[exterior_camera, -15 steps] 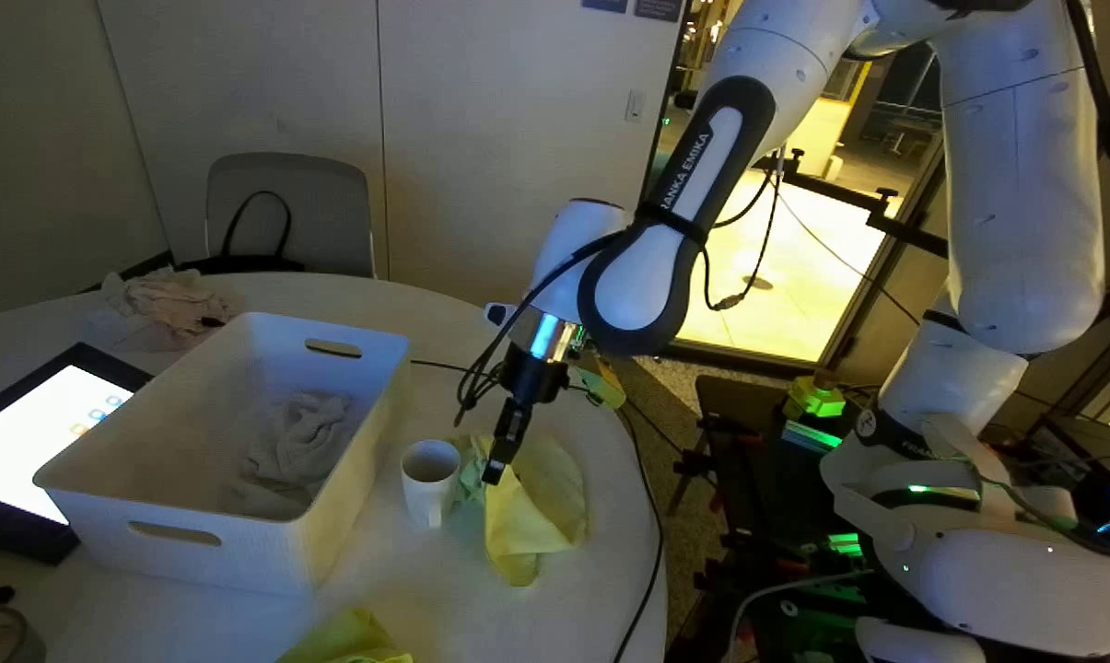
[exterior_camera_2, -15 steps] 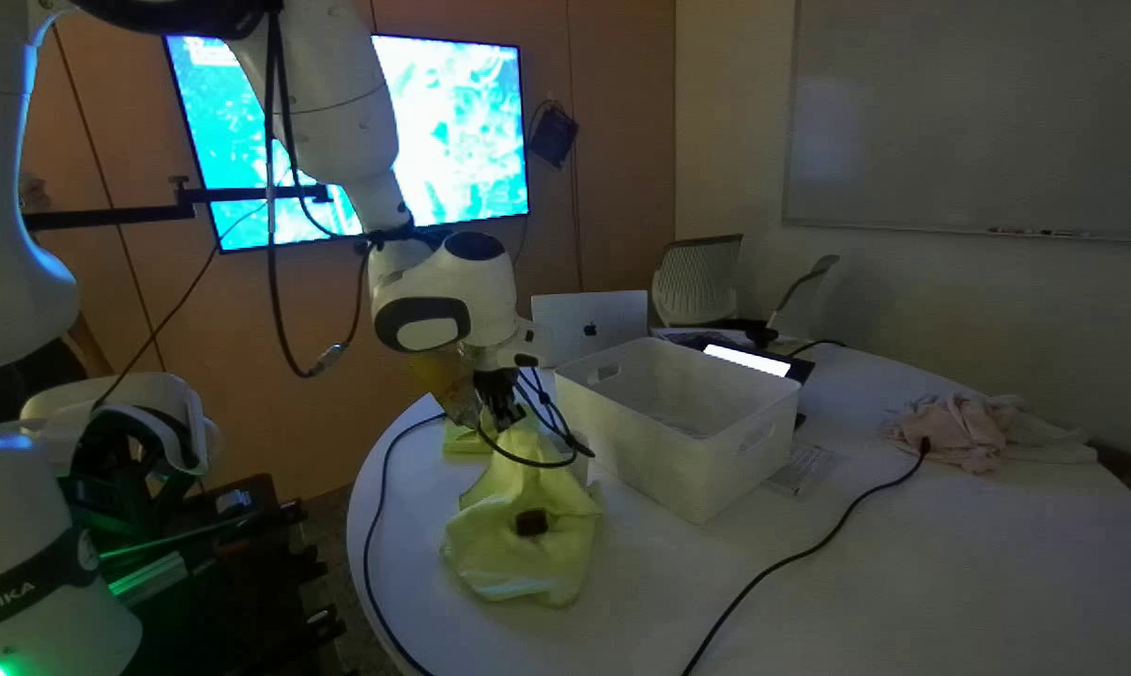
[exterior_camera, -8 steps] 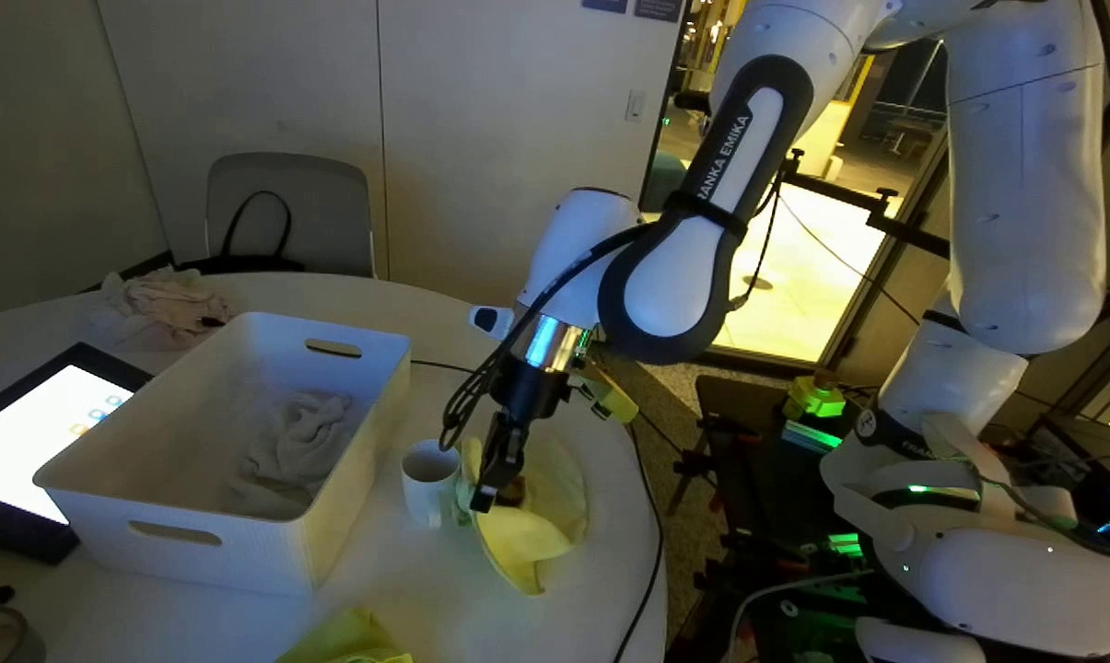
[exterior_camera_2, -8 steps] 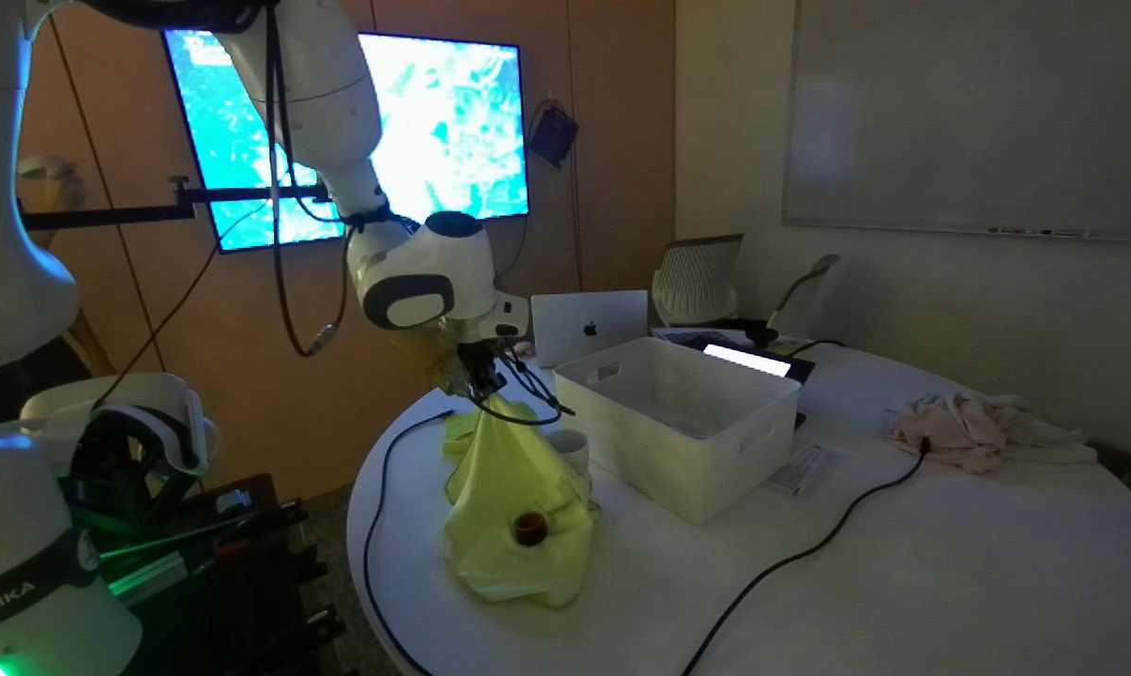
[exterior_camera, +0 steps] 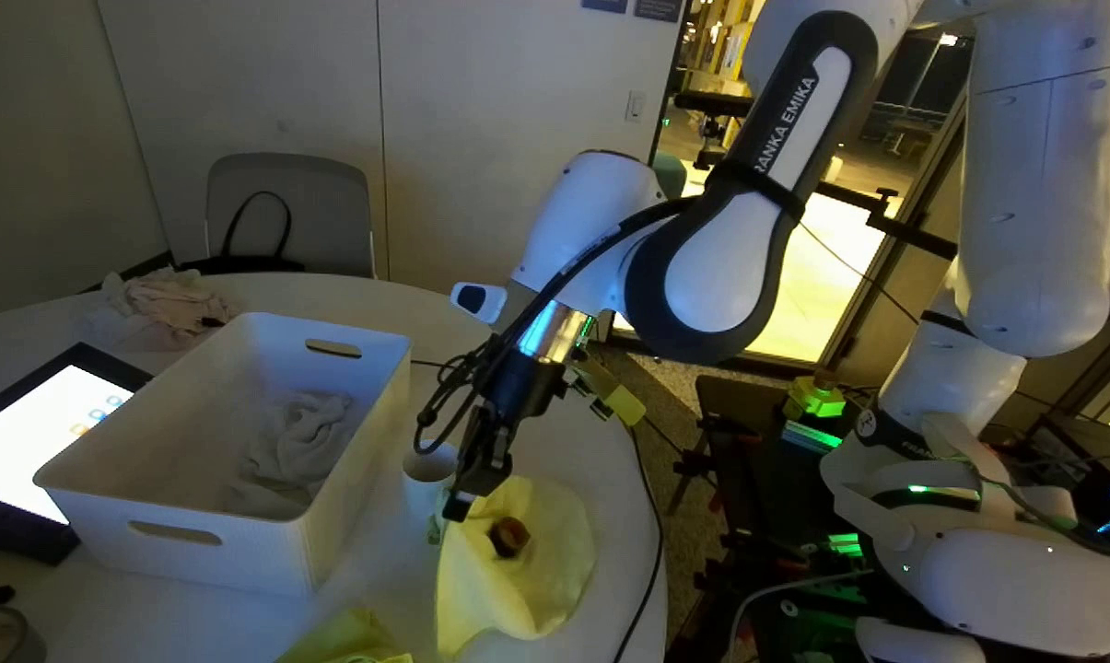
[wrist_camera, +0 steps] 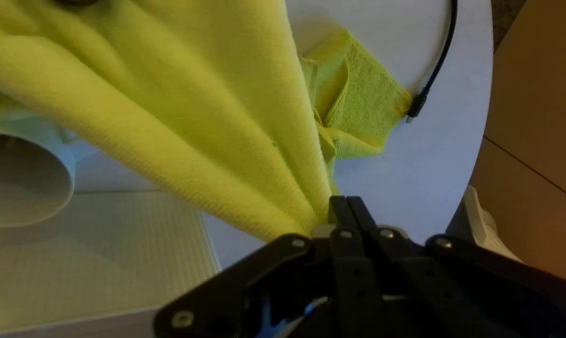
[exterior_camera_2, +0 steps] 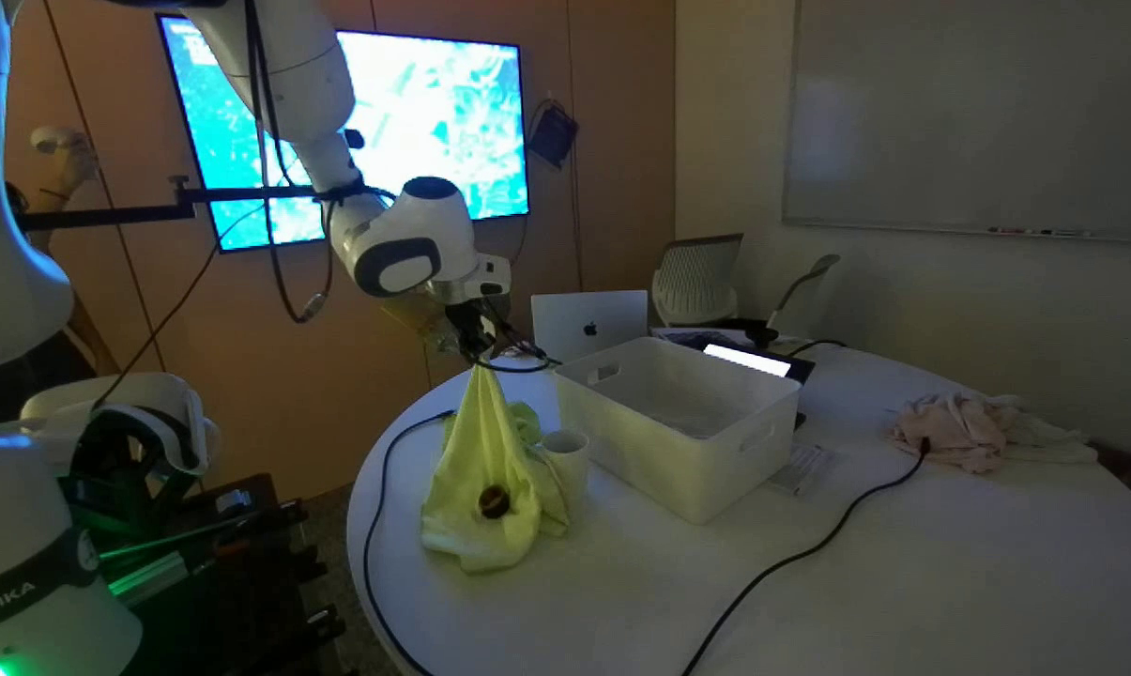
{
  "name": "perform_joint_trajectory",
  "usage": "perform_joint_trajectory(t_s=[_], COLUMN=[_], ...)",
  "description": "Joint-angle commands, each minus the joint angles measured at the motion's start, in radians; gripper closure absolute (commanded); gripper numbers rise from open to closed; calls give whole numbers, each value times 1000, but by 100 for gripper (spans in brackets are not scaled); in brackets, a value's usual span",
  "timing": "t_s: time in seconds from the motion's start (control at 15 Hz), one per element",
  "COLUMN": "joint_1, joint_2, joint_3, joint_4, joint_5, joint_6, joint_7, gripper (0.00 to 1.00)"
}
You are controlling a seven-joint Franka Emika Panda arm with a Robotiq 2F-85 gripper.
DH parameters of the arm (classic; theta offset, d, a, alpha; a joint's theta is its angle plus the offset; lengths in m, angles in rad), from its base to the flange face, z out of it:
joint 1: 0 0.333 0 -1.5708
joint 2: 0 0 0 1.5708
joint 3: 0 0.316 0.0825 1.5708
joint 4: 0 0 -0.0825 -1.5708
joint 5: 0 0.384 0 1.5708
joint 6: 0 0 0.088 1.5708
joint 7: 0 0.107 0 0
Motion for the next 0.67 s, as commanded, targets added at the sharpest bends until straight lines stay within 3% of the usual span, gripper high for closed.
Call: perform_joint_trajectory(t_s=[0.0,0.6], joint_1=[26,31], joint_2=[-92,-226], joint_3=[-4,-106], joint_4=[21,109], joint_5=[15,-1], joint_6=[-12,-67], joint_7=[60,222], gripper=[100,100])
